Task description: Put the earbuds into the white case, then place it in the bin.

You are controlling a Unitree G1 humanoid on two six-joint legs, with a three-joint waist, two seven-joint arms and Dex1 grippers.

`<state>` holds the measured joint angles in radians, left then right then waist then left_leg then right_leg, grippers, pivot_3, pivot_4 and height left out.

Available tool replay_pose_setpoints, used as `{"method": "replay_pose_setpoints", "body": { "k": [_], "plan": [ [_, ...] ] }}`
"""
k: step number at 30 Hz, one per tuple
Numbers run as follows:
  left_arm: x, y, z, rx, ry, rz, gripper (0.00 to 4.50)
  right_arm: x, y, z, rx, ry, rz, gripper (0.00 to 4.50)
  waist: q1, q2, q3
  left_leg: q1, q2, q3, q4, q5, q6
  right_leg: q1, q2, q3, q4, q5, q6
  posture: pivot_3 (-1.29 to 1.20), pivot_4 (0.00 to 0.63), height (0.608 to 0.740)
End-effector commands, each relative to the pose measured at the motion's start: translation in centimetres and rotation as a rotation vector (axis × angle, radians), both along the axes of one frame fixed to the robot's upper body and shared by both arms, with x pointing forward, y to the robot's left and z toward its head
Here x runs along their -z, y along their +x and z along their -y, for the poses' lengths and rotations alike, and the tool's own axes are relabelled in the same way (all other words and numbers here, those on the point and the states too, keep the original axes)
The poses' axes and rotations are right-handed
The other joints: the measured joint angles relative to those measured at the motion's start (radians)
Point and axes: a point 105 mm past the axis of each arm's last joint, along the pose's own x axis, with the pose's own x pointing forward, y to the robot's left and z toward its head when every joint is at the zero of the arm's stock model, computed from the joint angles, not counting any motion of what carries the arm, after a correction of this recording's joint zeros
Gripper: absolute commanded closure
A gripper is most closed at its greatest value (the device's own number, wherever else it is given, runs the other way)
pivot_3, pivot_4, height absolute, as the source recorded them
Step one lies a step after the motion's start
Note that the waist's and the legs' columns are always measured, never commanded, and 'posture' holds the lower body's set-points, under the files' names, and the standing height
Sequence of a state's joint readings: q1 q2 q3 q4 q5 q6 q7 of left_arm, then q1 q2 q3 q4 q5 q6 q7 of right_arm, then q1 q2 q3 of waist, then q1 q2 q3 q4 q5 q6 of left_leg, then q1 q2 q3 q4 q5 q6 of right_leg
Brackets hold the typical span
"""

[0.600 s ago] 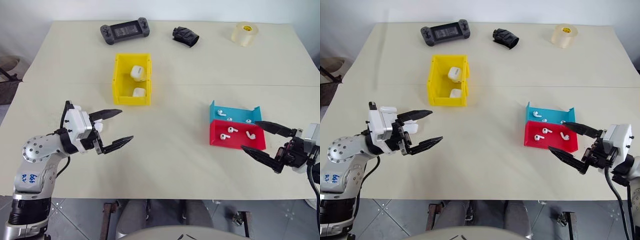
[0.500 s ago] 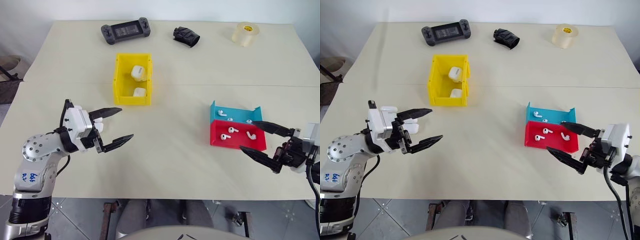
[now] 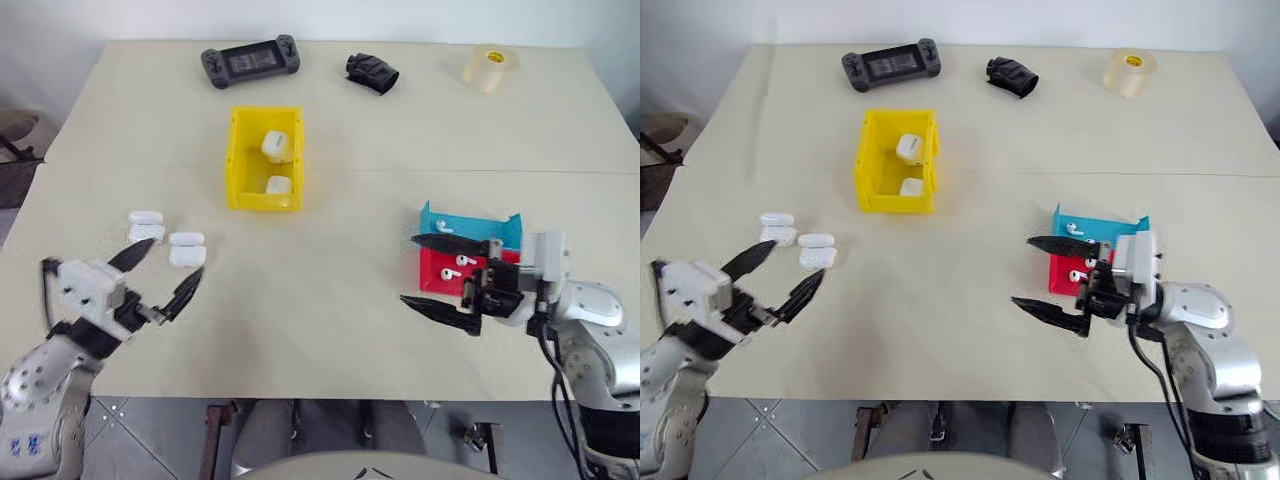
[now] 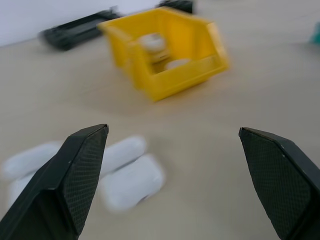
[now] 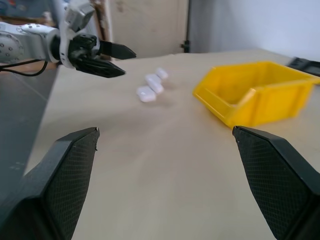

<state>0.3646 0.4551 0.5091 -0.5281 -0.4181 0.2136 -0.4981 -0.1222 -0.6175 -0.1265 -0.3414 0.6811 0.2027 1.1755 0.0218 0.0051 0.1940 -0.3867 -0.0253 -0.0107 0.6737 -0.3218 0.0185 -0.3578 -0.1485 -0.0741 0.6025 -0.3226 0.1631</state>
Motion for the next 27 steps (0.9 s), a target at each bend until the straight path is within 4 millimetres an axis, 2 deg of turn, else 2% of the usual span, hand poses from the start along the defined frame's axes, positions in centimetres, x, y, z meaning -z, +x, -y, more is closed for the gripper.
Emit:
{"method": "replay_pose_setpoints", "body": {
  "k": [1,4,8,12,14,17,19,21,27],
  "plan": [
    [-0.3,-2.1,-1.0,-0.156,0.025,-0.02,0.04,-0.3,0.1,-0.5,-0.045,0.006,0.031,0.0,0.003,0.0,0.0,0.0,0.0,0.0,0.0,0.0,0.0,0.0,0.0,0.0,-0.001,0.0,0.0,0.0,0.15,0.74],
    [-0.3,-2.4,-0.7,-0.198,0.01,-0.044,0.04,-0.3,0.4,-0.5,-0.062,-0.004,0.046,0.0,0.012,-0.001,0.0,0.0,0.0,-0.002,0.001,-0.001,-0.001,0.0,0.0,-0.001,-0.003,0.0,0.0,0.0,0.15,0.74],
    [0.1,-1.3,0.0,-0.265,-0.009,-0.148,0.04,-0.1,1.0,0.4,-0.055,-0.036,0.05,0.0,0.008,-0.001,0.0,0.0,0.0,-0.001,0.001,-0.001,-0.001,0.0,0.0,0.0,-0.003,0.0,-0.001,0.0,0.15,0.74],
    [-0.5,0.5,0.9,-0.27,-0.051,-0.199,0.04,0.3,1.1,1.2,-0.033,-0.071,0.046,0.0,0.004,-0.001,0.0,0.0,0.0,-0.002,0.001,-0.001,-0.002,-0.001,0.001,0.0,0.001,0.0,-0.001,0.0,0.15,0.74],
    [-1.0,2.0,1.8,-0.27,-0.077,-0.241,0.04,0.3,1.0,1.7,-0.016,-0.076,0.036,0.0,0.005,0.0,0.0,0.0,0.0,-0.002,0.001,-0.001,-0.002,-0.001,0.001,0.0,0.005,0.0,-0.001,0.0,0.15,0.74],
    [-1.0,3.3,1.5,-0.348,-0.055,-0.34,0.04,0.3,0.8,1.9,-0.003,-0.076,0.029,0.0,0.004,-0.001,0.0,0.0,0.0,-0.003,0.004,0.0,-0.002,-0.002,0.001,-0.001,0.009,0.0,-0.001,0.0,0.15,0.74],
    [-0.6,3.8,0.8,-0.424,-0.024,-0.429,0.04,0.3,0.6,1.8,-0.001,-0.072,0.026,0.0,0.0,-0.001,0.0,0.0,-0.001,-0.003,0.004,-0.001,-0.002,-0.002,0.001,0.0,0.01,0.0,-0.001,0.0,0.15,0.74],
    [-0.1,4.4,1.0,-0.45,-0.08,-0.495,0.04,0.4,0.3,1.7,0.0,-0.068,0.023,0.0,-0.001,-0.001,0.0,0.0,0.0,-0.003,0.003,-0.001,-0.002,-0.003,0.003,0.0,0.01,0.0,-0.001,0.0,0.15,0.74],
    [1.2,5.5,1.6,-0.428,-0.046,-0.587,0.04,0.3,-0.2,1.3,0.006,-0.057,0.024,0.0,0.002,-0.001,0.0,0.0,0.001,-0.003,0.004,0.0,-0.003,-0.003,0.004,0.001,0.009,0.0,-0.001,0.0,0.15,0.74]
  ]
}}
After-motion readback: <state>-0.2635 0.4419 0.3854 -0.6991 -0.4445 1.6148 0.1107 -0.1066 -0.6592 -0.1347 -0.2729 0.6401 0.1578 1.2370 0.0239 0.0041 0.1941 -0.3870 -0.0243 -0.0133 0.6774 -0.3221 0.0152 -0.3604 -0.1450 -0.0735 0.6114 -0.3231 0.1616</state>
